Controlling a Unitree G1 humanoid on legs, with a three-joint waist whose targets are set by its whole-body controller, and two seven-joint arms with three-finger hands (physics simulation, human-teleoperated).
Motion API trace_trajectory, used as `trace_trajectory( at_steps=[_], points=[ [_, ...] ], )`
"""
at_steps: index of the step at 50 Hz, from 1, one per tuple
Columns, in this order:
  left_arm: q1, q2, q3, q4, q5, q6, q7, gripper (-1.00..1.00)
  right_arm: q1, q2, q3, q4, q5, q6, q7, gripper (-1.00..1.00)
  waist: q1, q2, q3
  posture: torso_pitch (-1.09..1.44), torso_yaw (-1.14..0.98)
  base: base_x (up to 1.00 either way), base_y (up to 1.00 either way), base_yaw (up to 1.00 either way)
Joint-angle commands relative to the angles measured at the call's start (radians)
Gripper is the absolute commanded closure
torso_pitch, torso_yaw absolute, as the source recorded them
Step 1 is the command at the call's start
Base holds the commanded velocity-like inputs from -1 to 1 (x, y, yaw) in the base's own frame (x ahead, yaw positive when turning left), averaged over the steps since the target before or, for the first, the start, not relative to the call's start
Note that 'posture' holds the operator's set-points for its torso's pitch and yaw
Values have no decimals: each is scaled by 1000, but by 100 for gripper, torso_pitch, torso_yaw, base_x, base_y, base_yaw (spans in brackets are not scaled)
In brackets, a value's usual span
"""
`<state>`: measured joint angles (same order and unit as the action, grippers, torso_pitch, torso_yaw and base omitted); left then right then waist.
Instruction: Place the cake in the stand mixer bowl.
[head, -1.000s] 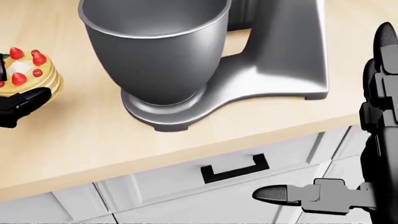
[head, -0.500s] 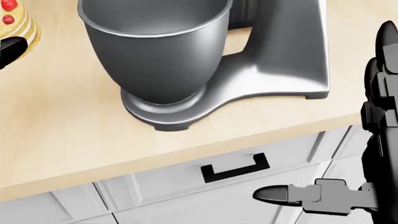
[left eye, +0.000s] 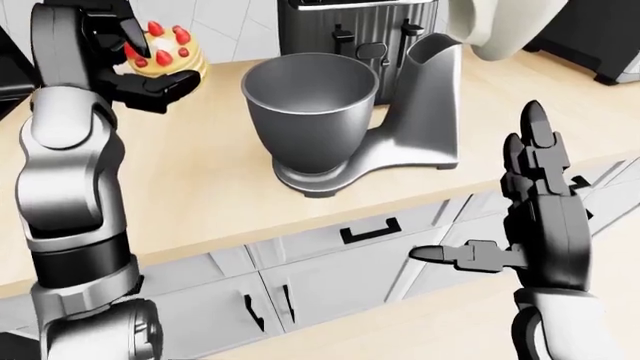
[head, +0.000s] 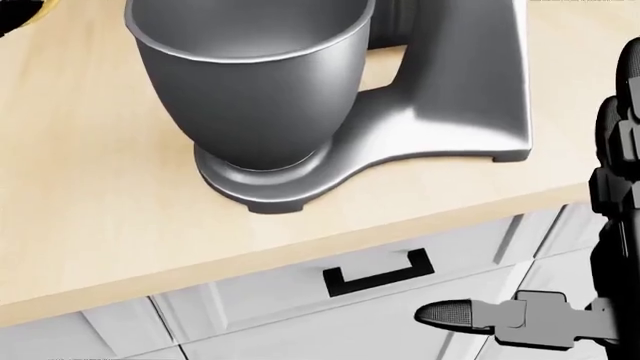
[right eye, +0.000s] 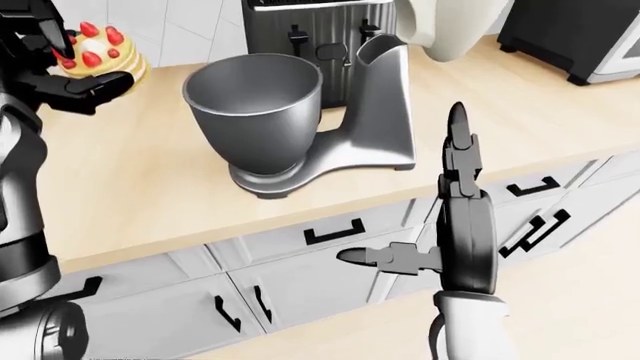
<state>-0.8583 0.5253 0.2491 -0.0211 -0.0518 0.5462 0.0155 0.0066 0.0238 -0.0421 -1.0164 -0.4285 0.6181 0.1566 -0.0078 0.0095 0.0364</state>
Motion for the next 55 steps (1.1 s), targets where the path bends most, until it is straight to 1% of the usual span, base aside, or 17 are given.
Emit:
trace_trajectory(
  at_steps=[1,9,14,19,22,26,33,41,45,55],
  points=[
    [-59,16,16,-35,2,-40,13,100,-13,0,-1,-31,-1,-32,-2,-100,-1,6,-25,0,0,0,0,0],
    [-105,-4,-1,-67,-1,-1,20,100,-11,13,-7,-31,-12,-44,14,-100,-4,6,-23,0,0,0,0,0],
    [-105,-23,-6,-157,-15,69,29,100,-4,22,-18,-31,-12,-57,24,-100,-6,6,-22,0,0,0,0,0],
    [-125,-30,-16,-170,-16,86,29,100,-2,27,-22,-31,-15,-63,31,-100,-6,5,-19,0,0,0,0,0],
    [-118,-42,-20,-213,-17,109,28,100,-1,29,-24,-31,-15,-66,33,-100,-6,6,-19,0,0,0,0,0],
    [-130,-50,-27,-207,-11,108,23,100,1,35,-28,-31,-19,-73,38,-100,-6,5,-18,0,0,0,0,0],
    [-156,-87,-55,-195,13,100,15,100,1,37,-24,-31,-23,-73,39,-100,-4,2,-18,0,0,0,0,0],
    [-175,-102,-62,-204,30,112,-1,100,0,42,-24,-31,-26,-75,43,-100,-4,0,-18,0,0,0,0,0],
    [-162,-119,-71,-247,38,136,-8,100,0,45,-28,-31,-27,-78,46,-100,-5,0,-18,0,0,0,0,0],
    [-197,-137,-84,-269,53,169,-22,100,-1,52,-28,-31,-32,-80,52,-100,-4,-2,-17,0,0,0,0,0]
  ],
)
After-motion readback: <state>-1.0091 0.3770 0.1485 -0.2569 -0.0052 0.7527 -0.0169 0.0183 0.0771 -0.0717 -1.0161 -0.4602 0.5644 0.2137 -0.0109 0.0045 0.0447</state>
